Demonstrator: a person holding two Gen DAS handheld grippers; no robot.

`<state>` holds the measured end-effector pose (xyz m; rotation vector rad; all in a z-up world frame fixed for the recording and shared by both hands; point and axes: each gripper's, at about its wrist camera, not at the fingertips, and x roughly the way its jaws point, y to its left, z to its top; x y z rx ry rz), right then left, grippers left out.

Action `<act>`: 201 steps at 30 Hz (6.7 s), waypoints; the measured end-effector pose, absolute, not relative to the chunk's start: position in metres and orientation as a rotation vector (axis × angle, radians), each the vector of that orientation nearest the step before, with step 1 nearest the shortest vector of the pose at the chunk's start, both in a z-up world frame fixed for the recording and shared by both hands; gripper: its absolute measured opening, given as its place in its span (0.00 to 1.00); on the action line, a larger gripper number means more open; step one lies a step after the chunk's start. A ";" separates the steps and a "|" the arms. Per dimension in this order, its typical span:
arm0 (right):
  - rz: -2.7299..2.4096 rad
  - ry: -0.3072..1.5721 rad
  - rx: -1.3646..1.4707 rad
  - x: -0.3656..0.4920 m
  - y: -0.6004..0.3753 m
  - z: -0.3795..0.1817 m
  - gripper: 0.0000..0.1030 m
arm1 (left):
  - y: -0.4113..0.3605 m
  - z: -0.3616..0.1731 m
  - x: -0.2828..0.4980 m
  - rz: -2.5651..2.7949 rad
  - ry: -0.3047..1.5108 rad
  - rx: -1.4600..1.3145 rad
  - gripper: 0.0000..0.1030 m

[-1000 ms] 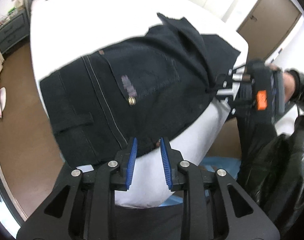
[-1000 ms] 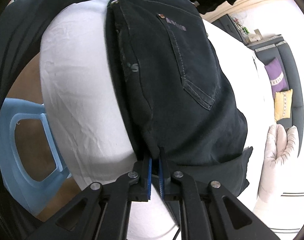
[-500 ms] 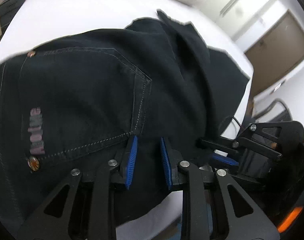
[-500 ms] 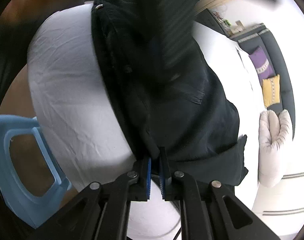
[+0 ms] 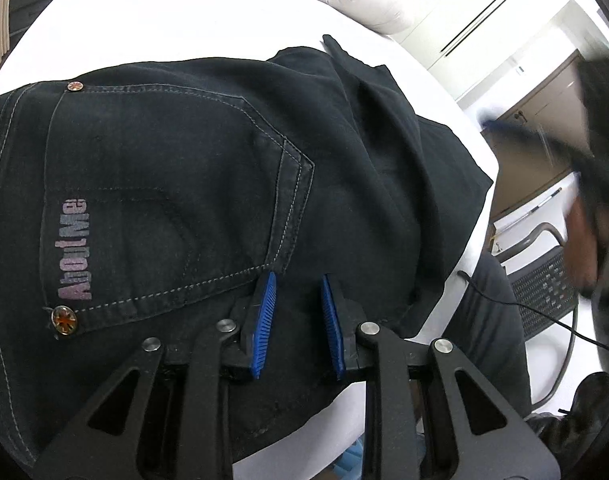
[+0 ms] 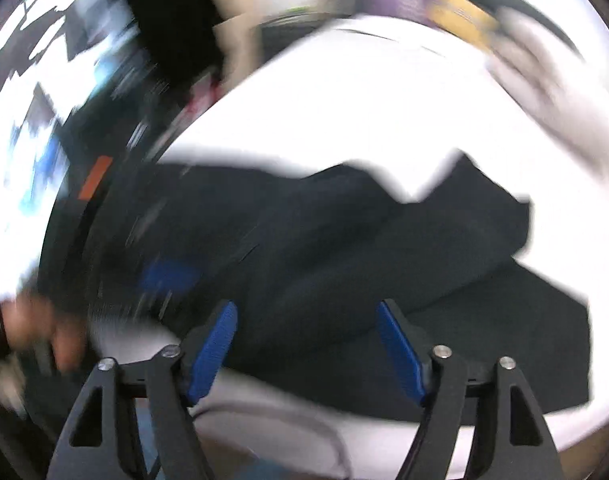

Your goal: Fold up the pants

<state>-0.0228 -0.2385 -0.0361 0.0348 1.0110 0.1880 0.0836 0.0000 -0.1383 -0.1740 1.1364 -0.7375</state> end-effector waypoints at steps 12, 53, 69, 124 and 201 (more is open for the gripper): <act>-0.291 1.172 0.162 0.188 -0.299 -0.106 0.66 | 0.002 -0.140 0.083 -0.745 1.135 -0.192 0.22; -0.374 0.457 1.332 -0.155 -0.553 -0.149 0.65 | -0.002 -0.134 0.087 -0.660 1.176 -0.206 0.23; -0.477 0.516 1.264 -0.170 -0.580 -0.159 0.05 | 0.004 -0.130 0.089 -0.639 1.190 -0.219 0.23; 0.105 0.730 1.024 -0.130 -0.433 -0.101 0.20 | 0.037 -0.108 0.076 -0.667 1.102 -0.271 0.23; -0.393 0.609 1.182 -0.059 -0.646 -0.184 0.00 | 0.082 -0.136 0.145 -0.529 1.075 -0.334 0.23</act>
